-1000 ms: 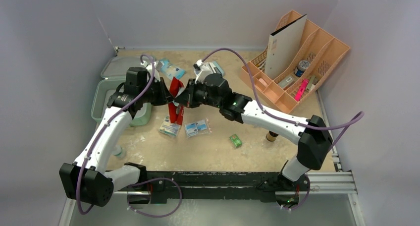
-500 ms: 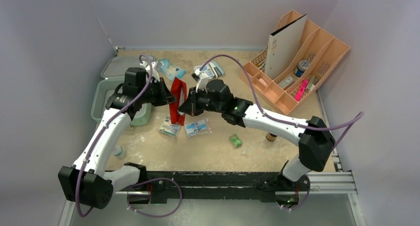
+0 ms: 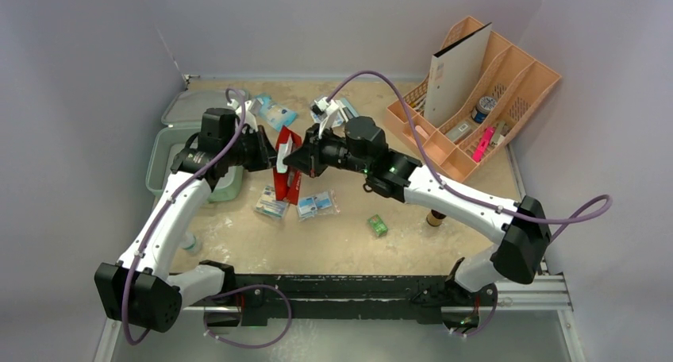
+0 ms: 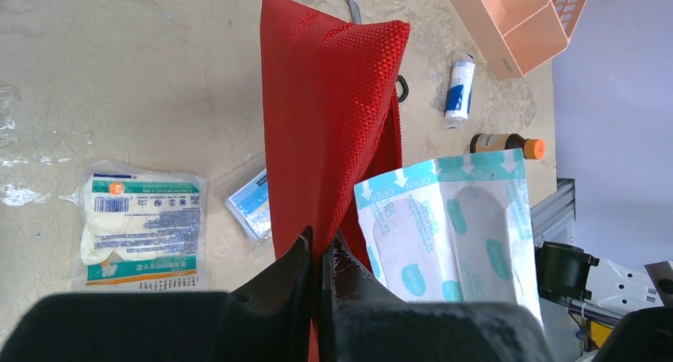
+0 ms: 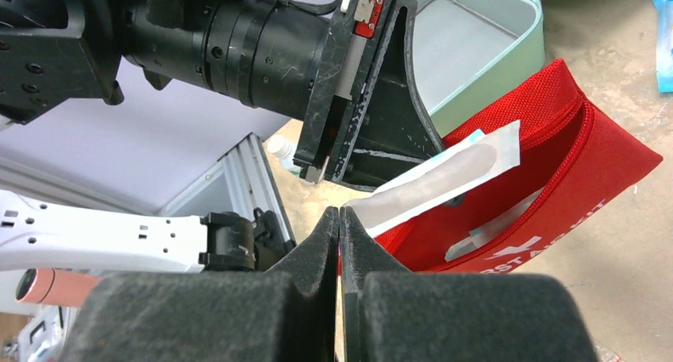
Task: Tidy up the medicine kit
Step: Place the medical item at the medicine pouch.
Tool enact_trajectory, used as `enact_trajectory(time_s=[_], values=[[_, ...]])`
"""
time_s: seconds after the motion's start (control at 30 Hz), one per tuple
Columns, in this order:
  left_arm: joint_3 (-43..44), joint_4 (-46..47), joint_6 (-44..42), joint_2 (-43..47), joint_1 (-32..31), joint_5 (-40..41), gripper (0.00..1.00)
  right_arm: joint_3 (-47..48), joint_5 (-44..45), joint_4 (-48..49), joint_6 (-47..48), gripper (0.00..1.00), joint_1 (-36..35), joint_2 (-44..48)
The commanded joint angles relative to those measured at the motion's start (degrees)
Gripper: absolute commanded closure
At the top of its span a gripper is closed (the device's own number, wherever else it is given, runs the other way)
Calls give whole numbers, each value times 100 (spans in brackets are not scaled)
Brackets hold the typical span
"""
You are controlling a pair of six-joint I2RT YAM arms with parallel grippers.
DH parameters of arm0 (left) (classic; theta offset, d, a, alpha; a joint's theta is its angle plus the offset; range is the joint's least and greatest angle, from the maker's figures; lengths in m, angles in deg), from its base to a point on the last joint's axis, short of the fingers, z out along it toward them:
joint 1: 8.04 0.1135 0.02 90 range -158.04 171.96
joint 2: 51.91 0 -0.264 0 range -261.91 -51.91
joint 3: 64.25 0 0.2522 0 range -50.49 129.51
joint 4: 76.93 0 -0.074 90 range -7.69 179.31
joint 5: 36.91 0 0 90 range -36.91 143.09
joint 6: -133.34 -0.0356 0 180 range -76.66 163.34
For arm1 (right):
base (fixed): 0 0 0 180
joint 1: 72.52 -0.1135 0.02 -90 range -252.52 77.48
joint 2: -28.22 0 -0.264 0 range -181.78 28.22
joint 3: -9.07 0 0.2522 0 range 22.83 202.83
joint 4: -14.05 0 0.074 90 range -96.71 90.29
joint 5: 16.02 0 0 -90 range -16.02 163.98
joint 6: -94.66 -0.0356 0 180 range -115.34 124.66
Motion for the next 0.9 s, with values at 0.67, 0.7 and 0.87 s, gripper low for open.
enact_trajectory(time_s=[0.67, 0.7, 0.87], values=[[416, -22, 162, 88, 27, -483, 100, -203, 820, -405, 714, 100, 100, -424], [443, -57, 155, 92, 27, -460, 100, -150, 933, -442, 780, 100, 96, -416], [487, -69, 171, 70, 27, -470, 100, 136, 993, -838, 883, 92, 96, -368]])
